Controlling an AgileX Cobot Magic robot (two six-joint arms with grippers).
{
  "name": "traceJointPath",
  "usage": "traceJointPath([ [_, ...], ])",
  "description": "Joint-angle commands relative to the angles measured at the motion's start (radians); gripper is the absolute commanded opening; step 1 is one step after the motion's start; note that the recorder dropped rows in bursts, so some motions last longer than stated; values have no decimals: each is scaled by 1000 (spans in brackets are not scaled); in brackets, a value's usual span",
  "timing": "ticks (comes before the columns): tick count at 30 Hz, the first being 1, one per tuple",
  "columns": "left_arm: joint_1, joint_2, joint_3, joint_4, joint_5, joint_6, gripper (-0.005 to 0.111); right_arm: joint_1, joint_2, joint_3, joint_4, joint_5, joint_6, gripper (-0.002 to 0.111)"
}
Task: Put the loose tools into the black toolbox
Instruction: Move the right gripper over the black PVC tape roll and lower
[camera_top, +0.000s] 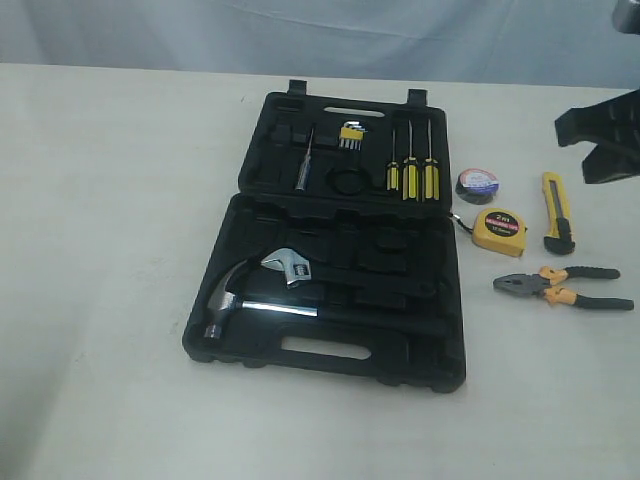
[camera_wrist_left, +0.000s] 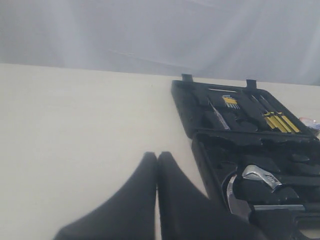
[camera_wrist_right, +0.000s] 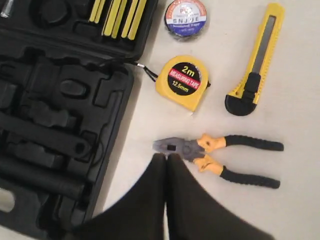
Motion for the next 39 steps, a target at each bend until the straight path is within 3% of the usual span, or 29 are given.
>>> traceJointPath([
  [1, -7, -2, 3, 6, -4, -1, 0, 1, 126, -8, -19, -235, 19, -1],
  [7, -7, -2, 3, 6, -4, -1, 0, 1, 285, -19, -24, -432, 54, 3],
  [10, -7, -2, 3, 6, -4, -1, 0, 1, 378, -50, -24, -480, 35, 25],
  [14, -7, -2, 3, 6, -4, -1, 0, 1, 492, -117, -24, -496, 23, 72],
  [16, -7, -2, 3, 6, -4, -1, 0, 1, 536, -144, -24, -522, 21, 79],
  [24, -7, -2, 3, 6, -4, -1, 0, 17, 677, -235, -20, -581, 18, 63],
  [32, -7, -2, 3, 6, -4, -1, 0, 104, 780, -315, -22, -574, 6, 63],
  [39, -7, -2, 3, 6, -4, -1, 0, 105, 784, -334, -23, -560, 18, 63],
])
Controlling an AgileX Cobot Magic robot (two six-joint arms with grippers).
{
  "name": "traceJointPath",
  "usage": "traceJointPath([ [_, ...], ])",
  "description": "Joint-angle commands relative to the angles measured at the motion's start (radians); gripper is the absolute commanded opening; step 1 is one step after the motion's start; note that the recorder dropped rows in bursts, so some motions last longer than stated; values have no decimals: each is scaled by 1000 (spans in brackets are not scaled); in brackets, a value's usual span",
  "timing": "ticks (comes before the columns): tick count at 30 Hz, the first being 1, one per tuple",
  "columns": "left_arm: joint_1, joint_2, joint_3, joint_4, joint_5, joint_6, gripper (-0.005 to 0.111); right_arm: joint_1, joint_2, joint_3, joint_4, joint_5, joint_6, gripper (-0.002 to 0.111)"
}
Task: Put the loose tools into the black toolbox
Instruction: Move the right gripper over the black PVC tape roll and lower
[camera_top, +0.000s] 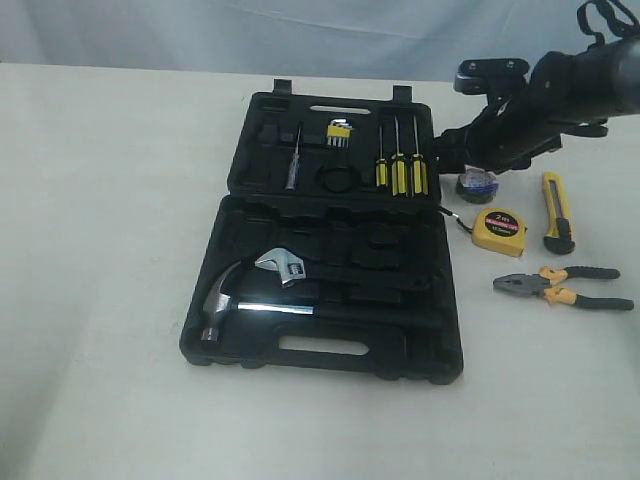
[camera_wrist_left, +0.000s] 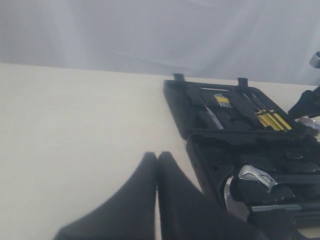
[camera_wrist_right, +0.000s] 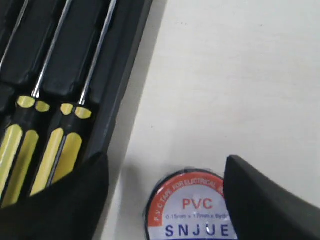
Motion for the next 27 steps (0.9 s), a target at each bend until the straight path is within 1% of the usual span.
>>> traceJointPath([
  [1, -7, -2, 3, 6, -4, -1, 0, 4, -1, -8, -5, 16, 2, 63],
  [10, -7, -2, 3, 6, -4, -1, 0, 4, 3, -8, -17, 70, 23, 63],
  [13, -7, -2, 3, 6, -4, -1, 0, 4, 3, -8, -66, 81, 56, 63],
  [19, -7, -2, 3, 6, -4, -1, 0, 4, -6, -8, -220, 103, 196, 63],
  [27, -7, -2, 3, 6, -4, -1, 0, 4, -57, -8, -223, 93, 197, 63],
])
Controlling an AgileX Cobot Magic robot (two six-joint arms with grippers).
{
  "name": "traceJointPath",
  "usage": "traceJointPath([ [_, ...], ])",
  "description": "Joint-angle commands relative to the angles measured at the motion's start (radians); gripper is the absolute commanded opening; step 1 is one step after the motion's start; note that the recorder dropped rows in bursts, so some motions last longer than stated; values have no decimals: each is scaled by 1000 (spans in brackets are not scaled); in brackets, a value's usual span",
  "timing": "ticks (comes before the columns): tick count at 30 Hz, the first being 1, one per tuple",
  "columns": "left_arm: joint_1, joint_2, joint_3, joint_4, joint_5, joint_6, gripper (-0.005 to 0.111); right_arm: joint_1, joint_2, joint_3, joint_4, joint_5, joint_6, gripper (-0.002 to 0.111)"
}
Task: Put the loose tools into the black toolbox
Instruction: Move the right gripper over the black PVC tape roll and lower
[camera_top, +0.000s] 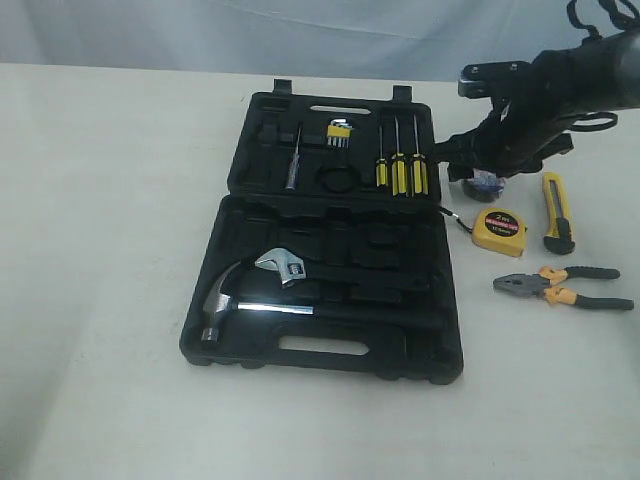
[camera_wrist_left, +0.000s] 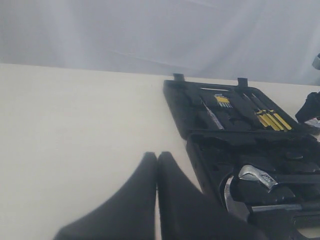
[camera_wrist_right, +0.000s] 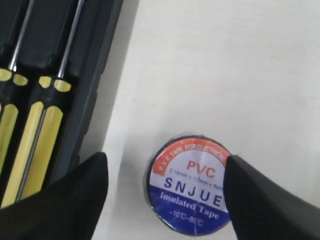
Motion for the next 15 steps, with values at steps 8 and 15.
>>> traceJointPath([
  [8, -7, -2, 3, 6, -4, -1, 0, 1, -26, -4, -17, 25, 38, 63],
  [15, -7, -2, 3, 6, -4, -1, 0, 1, -24, -4, -85, 26, 84, 63],
])
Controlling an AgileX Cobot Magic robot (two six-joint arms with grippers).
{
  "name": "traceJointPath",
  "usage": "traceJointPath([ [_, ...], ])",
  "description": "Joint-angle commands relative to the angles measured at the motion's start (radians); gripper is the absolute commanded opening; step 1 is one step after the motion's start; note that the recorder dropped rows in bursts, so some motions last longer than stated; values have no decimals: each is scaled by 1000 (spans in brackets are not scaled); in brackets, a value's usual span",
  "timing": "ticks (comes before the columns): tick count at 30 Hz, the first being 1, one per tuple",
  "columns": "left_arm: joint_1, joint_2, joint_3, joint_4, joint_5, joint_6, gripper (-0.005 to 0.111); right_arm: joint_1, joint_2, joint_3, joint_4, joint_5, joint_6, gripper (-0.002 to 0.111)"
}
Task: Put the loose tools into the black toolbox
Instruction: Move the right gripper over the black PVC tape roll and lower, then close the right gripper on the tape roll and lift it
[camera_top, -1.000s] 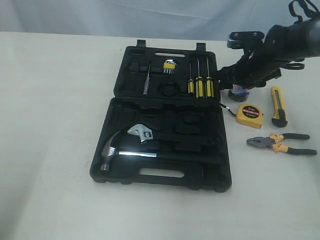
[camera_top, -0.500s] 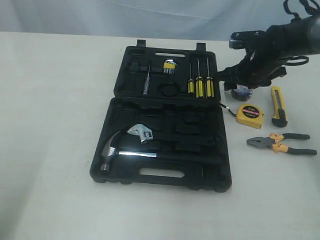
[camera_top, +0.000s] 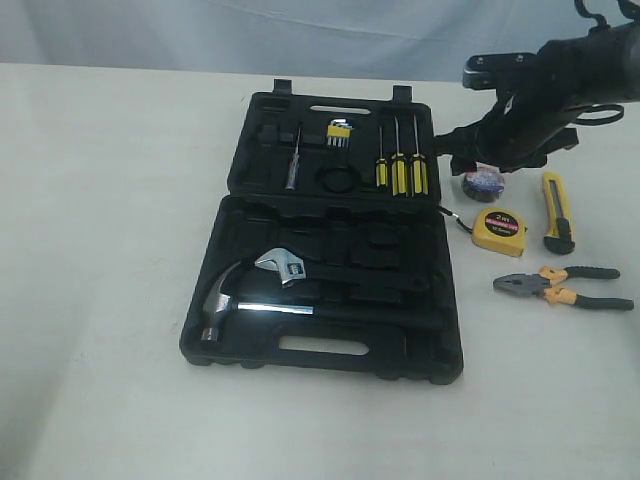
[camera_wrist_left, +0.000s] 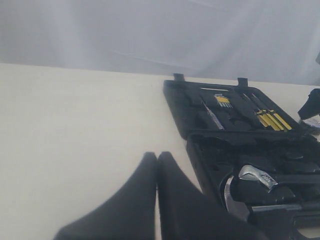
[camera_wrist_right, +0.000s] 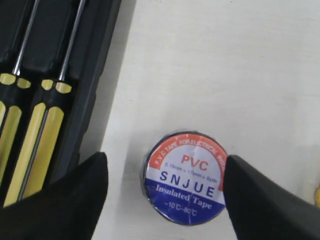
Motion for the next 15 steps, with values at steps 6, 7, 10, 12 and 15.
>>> traceJointPath([
  [6, -7, -2, 3, 6, -4, -1, 0, 1, 0, -4, -91, 10, 69, 63],
  [7, -7, -2, 3, 6, -4, -1, 0, 1, 0, -4, -91, 13, 71, 63],
  [10, -7, -2, 3, 6, -4, -1, 0, 1, 0, -4, -93, 17, 71, 63],
  [12, -7, -2, 3, 6, -4, -1, 0, 1, 14, -4, -93, 22, 71, 63],
  [15, -7, -2, 3, 6, -4, -1, 0, 1, 34, -4, -93, 19, 78, 67],
])
